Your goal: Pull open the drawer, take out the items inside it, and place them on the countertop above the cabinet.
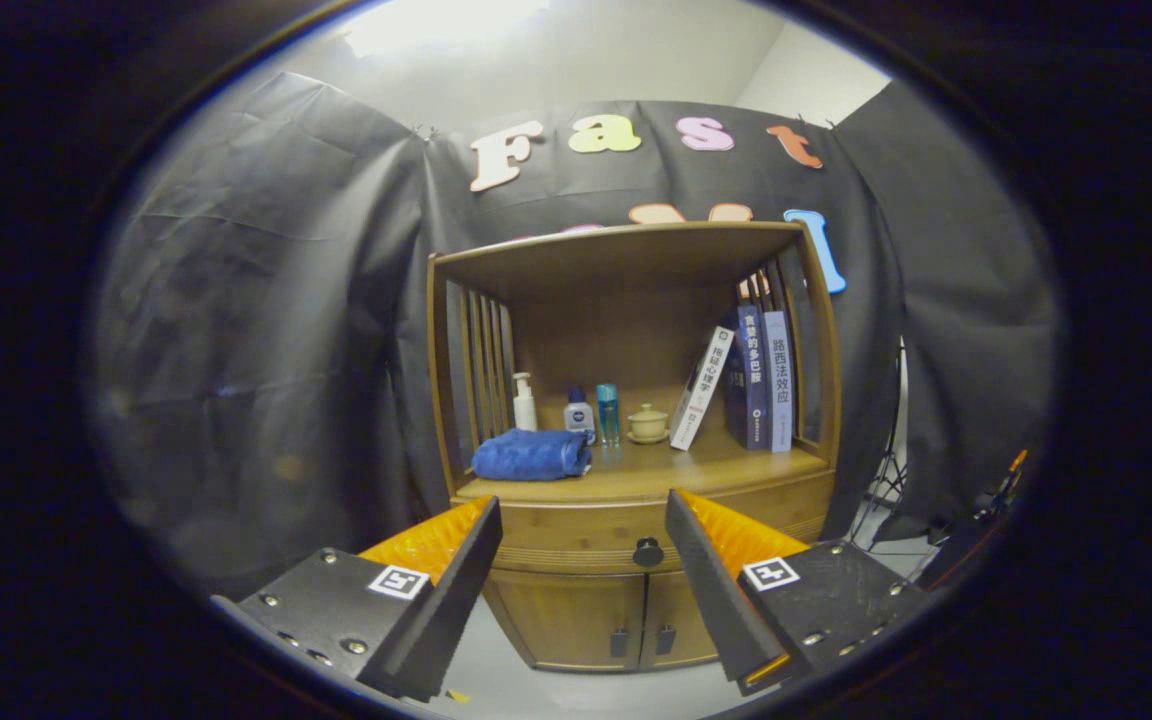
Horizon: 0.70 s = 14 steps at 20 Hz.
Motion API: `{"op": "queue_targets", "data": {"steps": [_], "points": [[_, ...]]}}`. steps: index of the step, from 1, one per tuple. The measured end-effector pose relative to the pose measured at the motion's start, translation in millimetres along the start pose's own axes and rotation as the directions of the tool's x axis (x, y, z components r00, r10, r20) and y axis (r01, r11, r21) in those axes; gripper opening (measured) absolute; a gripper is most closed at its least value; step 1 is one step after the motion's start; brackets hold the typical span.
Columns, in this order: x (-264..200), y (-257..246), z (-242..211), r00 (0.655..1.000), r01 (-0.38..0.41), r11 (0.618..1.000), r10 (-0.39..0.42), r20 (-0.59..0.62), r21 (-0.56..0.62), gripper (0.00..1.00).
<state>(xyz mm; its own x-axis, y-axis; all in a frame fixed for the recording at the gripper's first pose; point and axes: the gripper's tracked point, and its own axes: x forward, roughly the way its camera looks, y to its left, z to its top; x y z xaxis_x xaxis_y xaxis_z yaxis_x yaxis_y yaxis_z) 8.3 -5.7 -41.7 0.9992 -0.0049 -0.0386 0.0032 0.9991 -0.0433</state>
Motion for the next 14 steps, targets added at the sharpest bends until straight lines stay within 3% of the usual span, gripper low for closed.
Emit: {"op": "queue_targets", "data": {"steps": [7,14], "points": [[40.4,-12.2,-31.5,1.000,0.002,0.999,-0.003,-0.021,-0.043,0.98],[128.2,-40.7,-96.4,0.998,0.043,0.997,-0.046,-0.041,-0.069,0.99]]}}
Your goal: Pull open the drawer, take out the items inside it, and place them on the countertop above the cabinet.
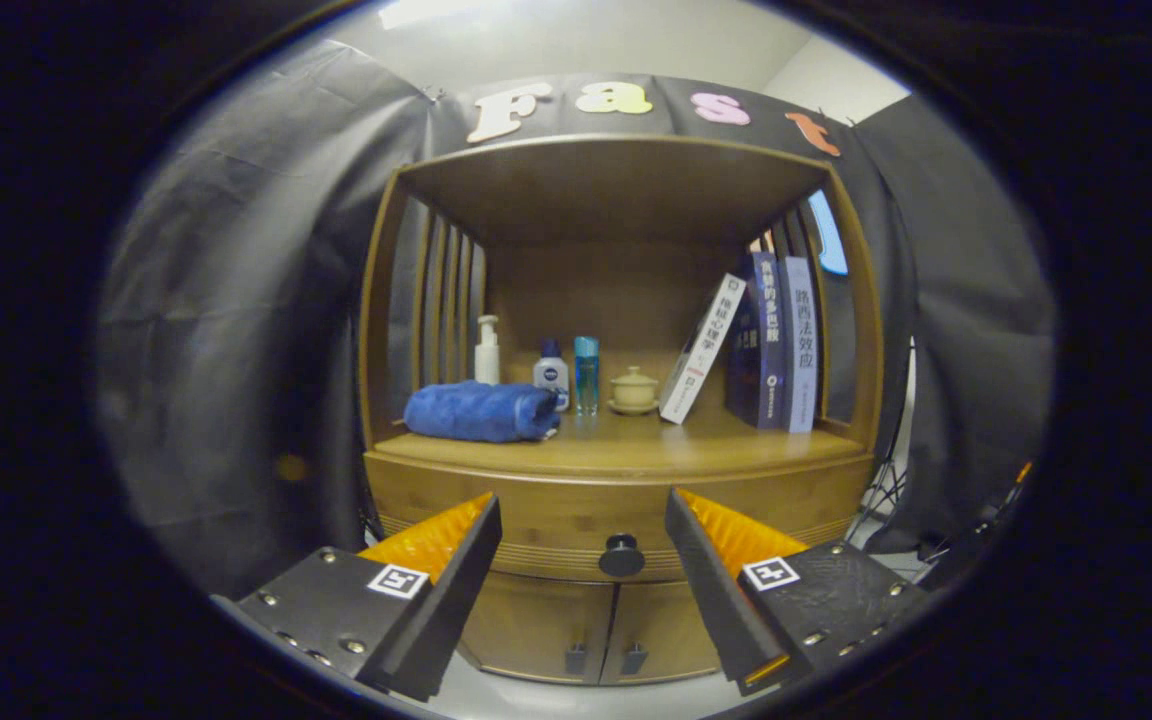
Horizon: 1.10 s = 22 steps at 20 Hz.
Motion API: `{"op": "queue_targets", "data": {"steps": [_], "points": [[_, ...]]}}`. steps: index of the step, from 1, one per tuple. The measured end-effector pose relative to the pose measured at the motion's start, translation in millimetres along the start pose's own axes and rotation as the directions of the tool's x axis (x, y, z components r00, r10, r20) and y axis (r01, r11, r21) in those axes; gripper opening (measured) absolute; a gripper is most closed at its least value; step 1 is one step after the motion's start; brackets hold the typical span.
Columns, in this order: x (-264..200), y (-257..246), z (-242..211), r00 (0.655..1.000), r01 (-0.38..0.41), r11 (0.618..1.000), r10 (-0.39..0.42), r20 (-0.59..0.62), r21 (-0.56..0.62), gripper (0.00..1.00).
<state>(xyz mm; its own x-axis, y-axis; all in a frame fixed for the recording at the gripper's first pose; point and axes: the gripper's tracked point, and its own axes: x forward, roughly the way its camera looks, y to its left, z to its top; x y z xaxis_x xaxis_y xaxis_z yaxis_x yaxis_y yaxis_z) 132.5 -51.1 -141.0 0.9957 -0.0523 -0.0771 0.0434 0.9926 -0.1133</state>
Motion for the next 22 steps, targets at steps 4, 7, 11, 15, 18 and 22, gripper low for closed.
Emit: {"op": "queue_targets", "data": {"steps": [4,7,11,15,18,22], "points": [[48.3,-14.4,-37.3,0.999,0.036,0.999,-0.036,-0.031,-0.021,0.99],[69.3,-39.3,-82.4,0.988,0.081,0.996,-0.086,-0.130,-0.048,1.00],[83.4,-33.8,-91.3,0.989,0.036,0.995,-0.022,-0.149,0.091,0.76],[81.7,-32.1,-88.3,0.992,0.021,0.994,-0.007,-0.126,0.109,0.41],[80.3,-32.4,-90.0,0.989,0.052,0.994,-0.039,-0.139,0.092,0.41],[79.9,-29.7,-91.1,0.993,0.044,0.998,-0.037,-0.112,0.055,0.40]]}}
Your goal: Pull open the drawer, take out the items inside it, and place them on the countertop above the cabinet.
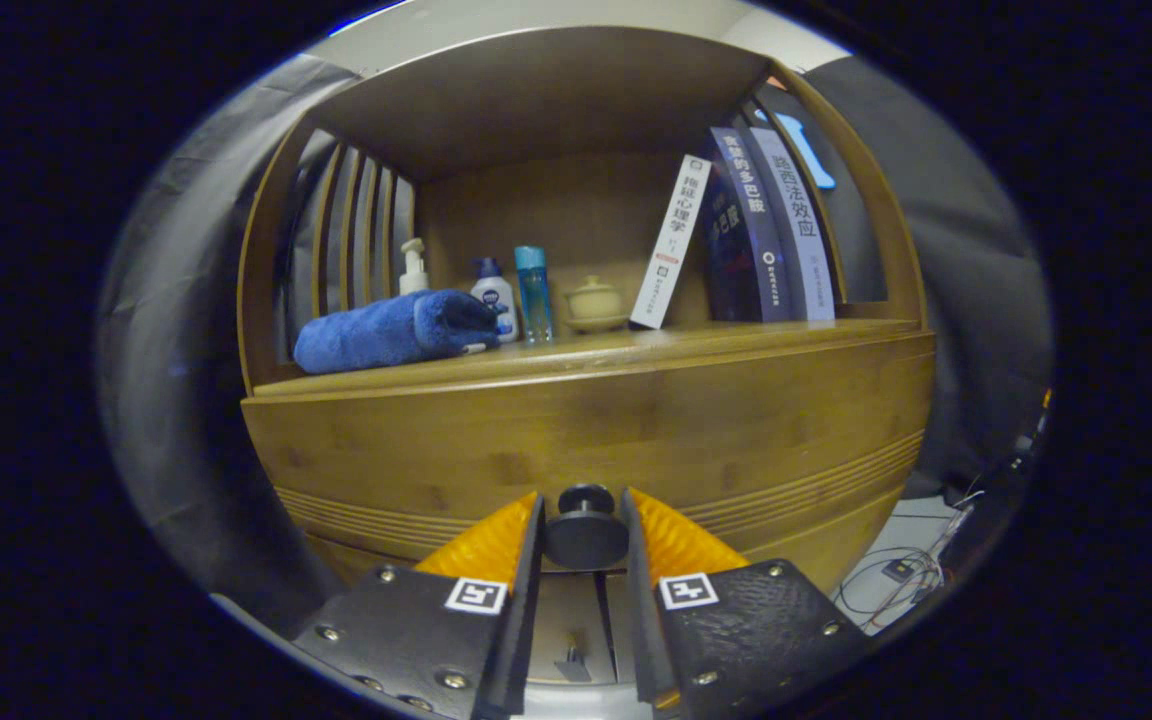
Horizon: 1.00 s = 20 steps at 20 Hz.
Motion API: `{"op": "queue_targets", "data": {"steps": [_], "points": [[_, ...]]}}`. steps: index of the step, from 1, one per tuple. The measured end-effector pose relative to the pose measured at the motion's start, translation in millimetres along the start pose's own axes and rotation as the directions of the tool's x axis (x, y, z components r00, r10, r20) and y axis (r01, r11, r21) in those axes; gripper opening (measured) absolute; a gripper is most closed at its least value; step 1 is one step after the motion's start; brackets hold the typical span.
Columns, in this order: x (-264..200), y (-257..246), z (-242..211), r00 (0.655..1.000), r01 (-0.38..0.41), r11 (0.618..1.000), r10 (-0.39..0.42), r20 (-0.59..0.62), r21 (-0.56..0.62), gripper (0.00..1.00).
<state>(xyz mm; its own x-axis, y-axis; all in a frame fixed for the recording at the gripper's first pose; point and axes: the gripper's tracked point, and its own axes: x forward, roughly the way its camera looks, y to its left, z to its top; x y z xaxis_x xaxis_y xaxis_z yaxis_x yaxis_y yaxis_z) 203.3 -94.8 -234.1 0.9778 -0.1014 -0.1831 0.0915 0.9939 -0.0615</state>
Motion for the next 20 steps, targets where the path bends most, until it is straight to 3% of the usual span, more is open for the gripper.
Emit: {"op": "queue_targets", "data": {"steps": [4,11,20], "points": [[-11.7,-0.9,-1.2,1.000,0.013,0.993,-0.014,-0.006,-0.113,0.31],[-79.6,1.8,-8.0,0.999,0.039,0.979,-0.037,0.012,-0.200,0.31],[-134.7,3.0,-20.9,0.999,0.023,0.982,-0.029,-0.029,-0.185,0.31]]}}
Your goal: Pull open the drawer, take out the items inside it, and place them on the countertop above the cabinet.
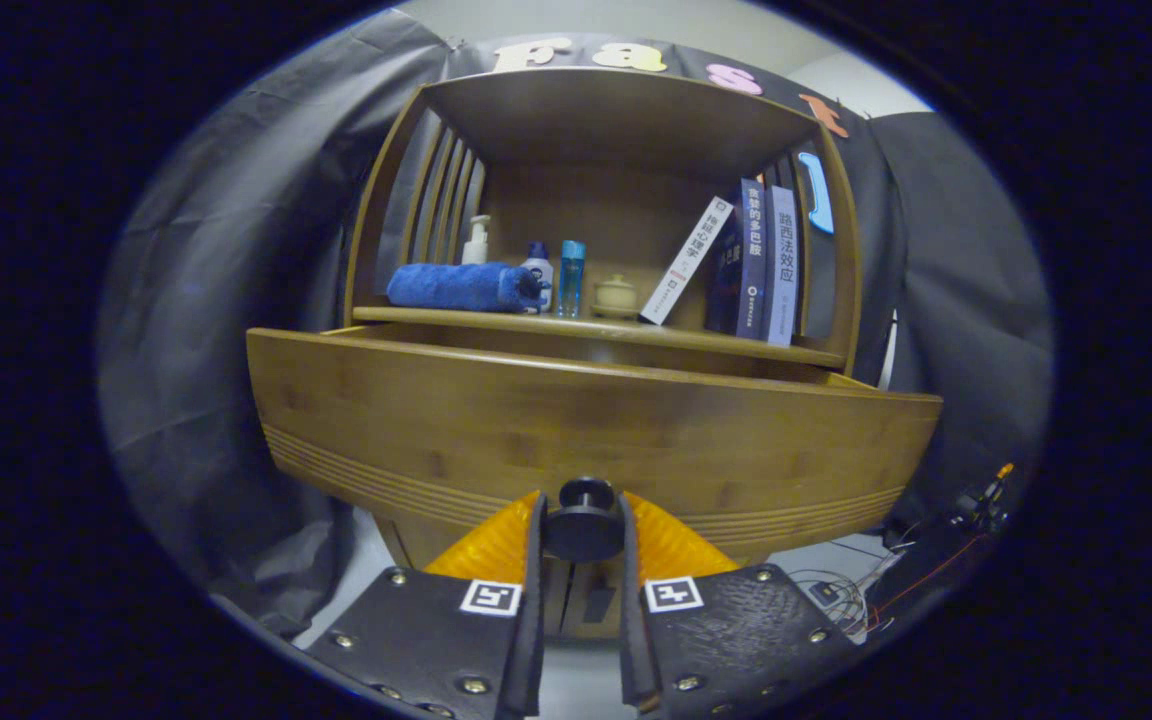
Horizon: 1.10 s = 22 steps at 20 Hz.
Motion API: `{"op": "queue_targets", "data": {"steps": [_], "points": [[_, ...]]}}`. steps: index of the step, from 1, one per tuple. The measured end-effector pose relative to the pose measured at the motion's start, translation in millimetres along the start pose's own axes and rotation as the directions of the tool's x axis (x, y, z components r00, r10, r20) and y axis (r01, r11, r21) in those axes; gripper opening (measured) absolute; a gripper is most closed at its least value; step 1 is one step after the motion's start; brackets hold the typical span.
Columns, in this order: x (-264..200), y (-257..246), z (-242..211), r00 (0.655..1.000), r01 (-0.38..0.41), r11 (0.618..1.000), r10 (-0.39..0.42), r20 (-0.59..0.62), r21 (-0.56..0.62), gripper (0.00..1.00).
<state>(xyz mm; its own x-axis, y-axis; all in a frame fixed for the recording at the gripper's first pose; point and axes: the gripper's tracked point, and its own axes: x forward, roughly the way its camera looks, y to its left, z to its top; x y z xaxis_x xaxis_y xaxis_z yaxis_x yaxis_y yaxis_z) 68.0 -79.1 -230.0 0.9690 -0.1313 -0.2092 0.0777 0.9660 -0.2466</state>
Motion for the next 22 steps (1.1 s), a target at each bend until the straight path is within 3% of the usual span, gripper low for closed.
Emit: {"op": "queue_targets", "data": {"steps": [19,20,22], "points": [[-42.6,-1.9,-9.1,1.000,0.009,1.000,-0.009,-0.021,0.026,0.31],[-43.8,-1.0,-7.7,1.000,0.010,0.999,-0.010,-0.020,0.044,0.22],[-54.0,0.5,-9.7,1.000,0.015,1.000,-0.015,-0.015,0.018,0.23]]}}
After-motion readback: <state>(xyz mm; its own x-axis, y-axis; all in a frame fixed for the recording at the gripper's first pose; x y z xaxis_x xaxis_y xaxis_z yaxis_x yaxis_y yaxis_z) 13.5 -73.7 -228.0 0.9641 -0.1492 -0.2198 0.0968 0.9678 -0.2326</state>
